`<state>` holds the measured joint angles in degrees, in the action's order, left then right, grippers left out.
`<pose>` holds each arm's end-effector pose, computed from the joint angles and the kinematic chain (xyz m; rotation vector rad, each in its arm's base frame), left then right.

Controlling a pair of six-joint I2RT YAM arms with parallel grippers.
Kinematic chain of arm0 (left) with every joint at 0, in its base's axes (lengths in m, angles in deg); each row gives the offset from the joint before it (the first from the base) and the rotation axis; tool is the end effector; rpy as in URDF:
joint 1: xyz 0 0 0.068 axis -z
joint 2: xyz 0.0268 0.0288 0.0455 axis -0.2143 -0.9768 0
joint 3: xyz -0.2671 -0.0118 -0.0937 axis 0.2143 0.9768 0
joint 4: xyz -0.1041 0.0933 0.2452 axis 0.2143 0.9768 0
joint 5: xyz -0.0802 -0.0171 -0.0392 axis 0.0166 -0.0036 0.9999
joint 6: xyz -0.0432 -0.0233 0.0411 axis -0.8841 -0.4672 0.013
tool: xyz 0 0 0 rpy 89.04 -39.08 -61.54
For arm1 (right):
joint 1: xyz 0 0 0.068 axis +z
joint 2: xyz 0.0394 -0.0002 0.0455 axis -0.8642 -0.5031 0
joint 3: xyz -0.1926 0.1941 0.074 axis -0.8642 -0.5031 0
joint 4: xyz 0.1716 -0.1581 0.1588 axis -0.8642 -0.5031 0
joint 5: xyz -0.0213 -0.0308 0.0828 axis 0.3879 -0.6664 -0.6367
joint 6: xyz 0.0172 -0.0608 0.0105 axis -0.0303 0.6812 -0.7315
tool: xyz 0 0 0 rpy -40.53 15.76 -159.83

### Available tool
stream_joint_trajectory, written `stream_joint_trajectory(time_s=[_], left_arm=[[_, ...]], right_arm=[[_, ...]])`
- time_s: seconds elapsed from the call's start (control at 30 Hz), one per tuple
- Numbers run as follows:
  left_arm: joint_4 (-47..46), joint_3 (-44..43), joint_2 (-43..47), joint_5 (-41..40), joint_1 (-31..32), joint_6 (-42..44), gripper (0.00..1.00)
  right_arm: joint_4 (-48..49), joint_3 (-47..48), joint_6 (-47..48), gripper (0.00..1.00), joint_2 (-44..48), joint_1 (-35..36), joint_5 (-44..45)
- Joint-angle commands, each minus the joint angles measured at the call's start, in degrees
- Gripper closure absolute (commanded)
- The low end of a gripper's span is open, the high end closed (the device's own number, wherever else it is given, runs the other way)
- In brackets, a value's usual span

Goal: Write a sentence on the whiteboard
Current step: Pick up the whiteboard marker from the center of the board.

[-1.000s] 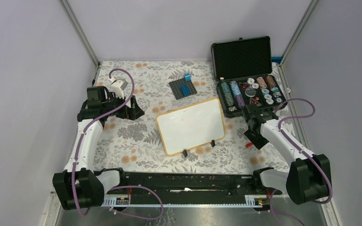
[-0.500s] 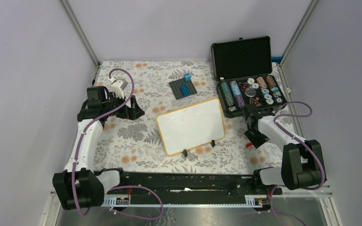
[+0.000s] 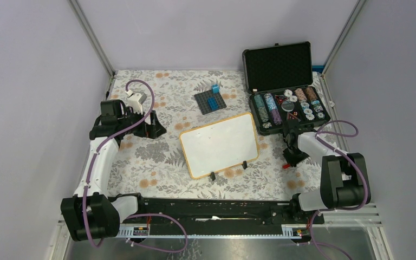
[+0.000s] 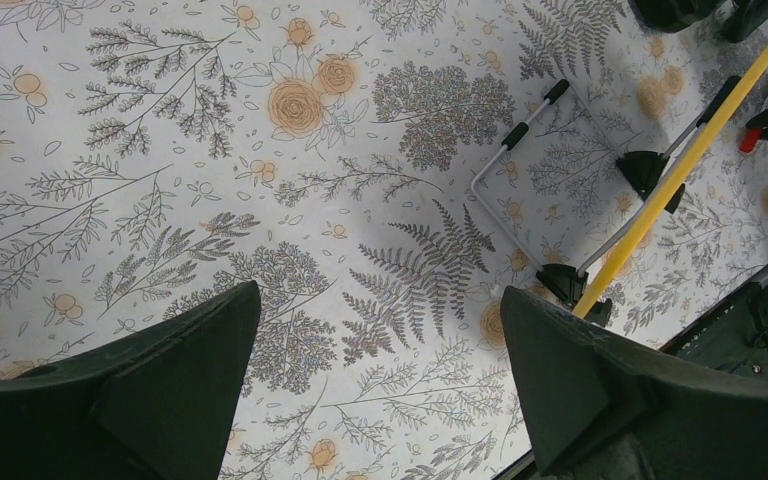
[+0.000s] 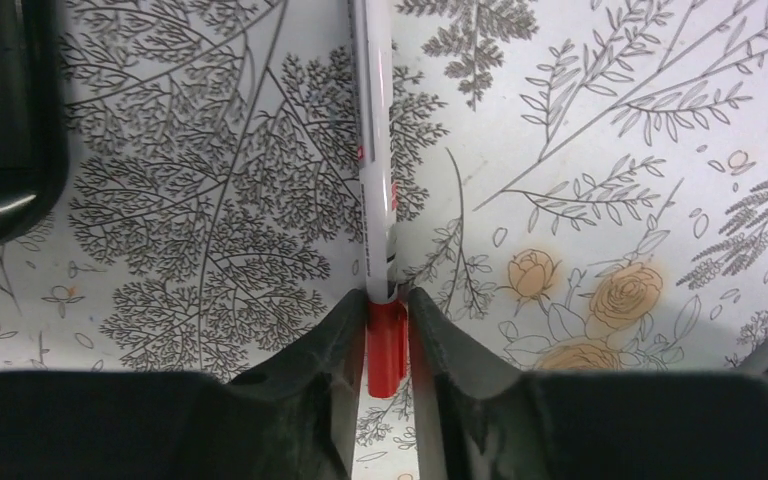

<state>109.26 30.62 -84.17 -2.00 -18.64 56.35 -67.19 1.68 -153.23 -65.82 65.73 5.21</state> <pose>0.2559 -0.0027 0.2887 0.3141 2.2176 -0.6652 0.2389 0.0048 0.1360 1.4120 2.3636 -0.3389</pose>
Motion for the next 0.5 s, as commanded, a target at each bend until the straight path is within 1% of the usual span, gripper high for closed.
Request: stream_joint_trajectory(time_s=[0.0, 0.03, 0.07, 0.17, 0.27, 0.47], left_arm=[[-2.34, -0.10, 0.23, 0.87, 0.07, -0.61, 0.01], [-2.31, -0.09, 0.28, 0.68, 0.12, -0.62, 0.01], [-2.29, -0.07, 0.41, 0.52, 0.15, -0.63, 0.01], [-2.15, -0.26, 0.45, 0.05, 0.09, -0.52, 0.01], [-1.00, -1.48, 0.43, -0.68, 0.15, -0.07, 0.01], [1.88, -6.21, 0.39, -2.35, 0.11, 1.39, 0.01]], right_arm=[[4.26, -2.67, 0.76, 0.80, -4.56, -1.10, -4.67], [4.48, -2.73, 0.84, 0.87, -4.81, -1.08, -4.96], [4.45, -2.83, 0.95, 0.90, -4.86, -1.10, -5.44], [4.86, -3.02, 1.48, 0.93, -3.13, -1.10, -6.43], [4.89, -2.07, 3.79, 1.00, 1.11, -1.10, -7.05], [6.03, 1.02, 11.75, 1.00, 13.39, -1.10, -6.79]])
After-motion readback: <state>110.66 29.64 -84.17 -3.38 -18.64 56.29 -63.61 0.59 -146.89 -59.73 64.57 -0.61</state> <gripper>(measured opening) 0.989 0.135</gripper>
